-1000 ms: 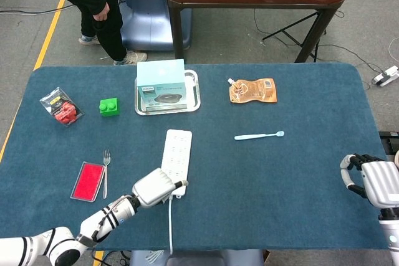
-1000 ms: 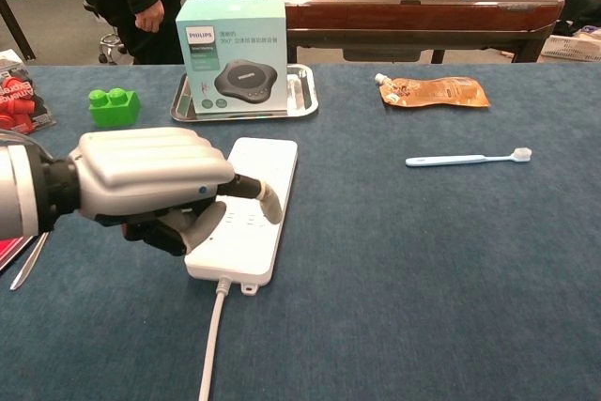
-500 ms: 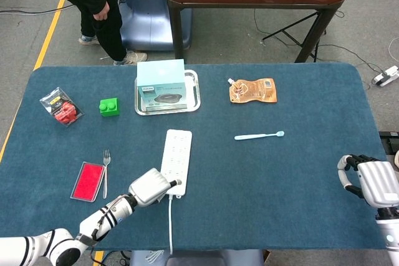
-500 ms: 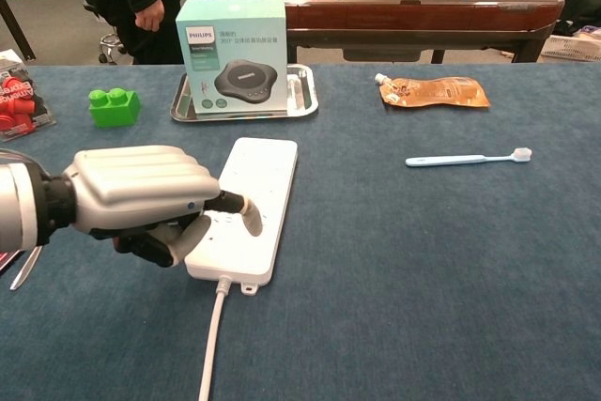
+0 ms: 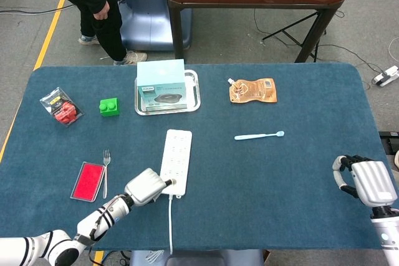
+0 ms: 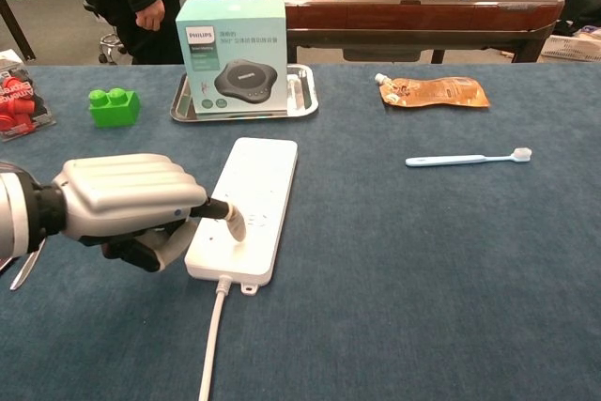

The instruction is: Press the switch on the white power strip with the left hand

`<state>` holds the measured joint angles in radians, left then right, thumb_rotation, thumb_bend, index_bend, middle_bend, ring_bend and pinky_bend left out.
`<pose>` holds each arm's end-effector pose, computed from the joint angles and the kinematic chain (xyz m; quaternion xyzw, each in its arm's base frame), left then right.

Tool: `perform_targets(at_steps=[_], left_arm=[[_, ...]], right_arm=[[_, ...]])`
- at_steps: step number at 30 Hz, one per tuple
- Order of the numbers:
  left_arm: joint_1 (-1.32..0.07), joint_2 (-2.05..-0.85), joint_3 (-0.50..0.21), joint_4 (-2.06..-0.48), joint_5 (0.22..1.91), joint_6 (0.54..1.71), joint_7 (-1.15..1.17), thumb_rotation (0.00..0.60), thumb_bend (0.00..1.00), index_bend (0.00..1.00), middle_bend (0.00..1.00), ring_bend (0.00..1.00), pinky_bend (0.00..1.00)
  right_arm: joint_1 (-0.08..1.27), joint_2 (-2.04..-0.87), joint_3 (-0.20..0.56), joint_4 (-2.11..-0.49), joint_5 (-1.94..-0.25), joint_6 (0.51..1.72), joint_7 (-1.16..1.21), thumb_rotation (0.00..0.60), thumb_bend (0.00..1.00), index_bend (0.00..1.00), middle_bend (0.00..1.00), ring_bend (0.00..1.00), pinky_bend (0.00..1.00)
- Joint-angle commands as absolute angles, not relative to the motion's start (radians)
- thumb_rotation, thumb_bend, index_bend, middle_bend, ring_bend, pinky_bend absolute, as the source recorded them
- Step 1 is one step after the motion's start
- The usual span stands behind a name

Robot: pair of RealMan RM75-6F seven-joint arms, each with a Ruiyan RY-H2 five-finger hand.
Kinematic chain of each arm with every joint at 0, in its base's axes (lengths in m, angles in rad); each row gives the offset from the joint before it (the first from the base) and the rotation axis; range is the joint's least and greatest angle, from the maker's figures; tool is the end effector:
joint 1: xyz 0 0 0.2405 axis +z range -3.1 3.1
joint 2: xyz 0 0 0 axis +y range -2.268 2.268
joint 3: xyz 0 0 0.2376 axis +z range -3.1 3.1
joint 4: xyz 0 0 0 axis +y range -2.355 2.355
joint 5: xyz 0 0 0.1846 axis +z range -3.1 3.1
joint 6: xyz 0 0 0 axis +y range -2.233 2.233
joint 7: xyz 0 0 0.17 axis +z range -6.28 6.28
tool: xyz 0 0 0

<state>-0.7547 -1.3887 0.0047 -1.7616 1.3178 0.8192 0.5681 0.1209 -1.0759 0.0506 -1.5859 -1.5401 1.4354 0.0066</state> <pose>-0.1096 0.2662 -0.0180 -0.8895 -0.2295 -0.2723 0.2864 -0.2815 -0.2142 0.1793 0.6317 -0.3630 0.3736 0.5742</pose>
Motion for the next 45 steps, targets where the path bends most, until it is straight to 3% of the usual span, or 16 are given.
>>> perform_targets(at_steps=[1,28,35,40,45], left_arm=[[-0.754,-1.39,0.009,-1.757,1.318,0.823,0.561,0.6,0.88,0.29,1.0,1.0,1.0],[-0.763,-1.403,0.023,-1.753,1.317,0.852,0.56,0.6,0.88,0.31,1.0,1.0,1.0],[-0.725,-1.338,0.002,-1.806,1.366,0.95,0.482,0.6,0.87,0.29,1.0,1.0,1.0],[-0.658,-1.303,-0.004,-1.808,1.403,1.068,0.403,0.6,0.76,0.28,0.99,1.0,1.0],[-0.579,-1.27,-0.009,-1.804,1.414,1.192,0.351,0.6,0.73,0.26,0.91,0.94,1.0]], right_arm=[[0.122,-1.076,0.05,-1.587,-1.54,1.434,0.005,0.6,0.71,0.63,0.56,0.52,0.62],[0.131,-1.094,0.043,-1.573,-1.533,1.413,0.008,0.6,0.7,0.63,0.56,0.52,0.62],[0.13,-1.093,0.044,-1.568,-1.531,1.416,0.022,0.6,0.7,0.63,0.56,0.52,0.62],[0.13,-1.097,0.043,-1.558,-1.53,1.415,0.037,0.6,0.7,0.63,0.56,0.52,0.62],[0.13,-1.101,0.043,-1.548,-1.533,1.418,0.052,0.6,0.7,0.63,0.56,0.52,0.62]])
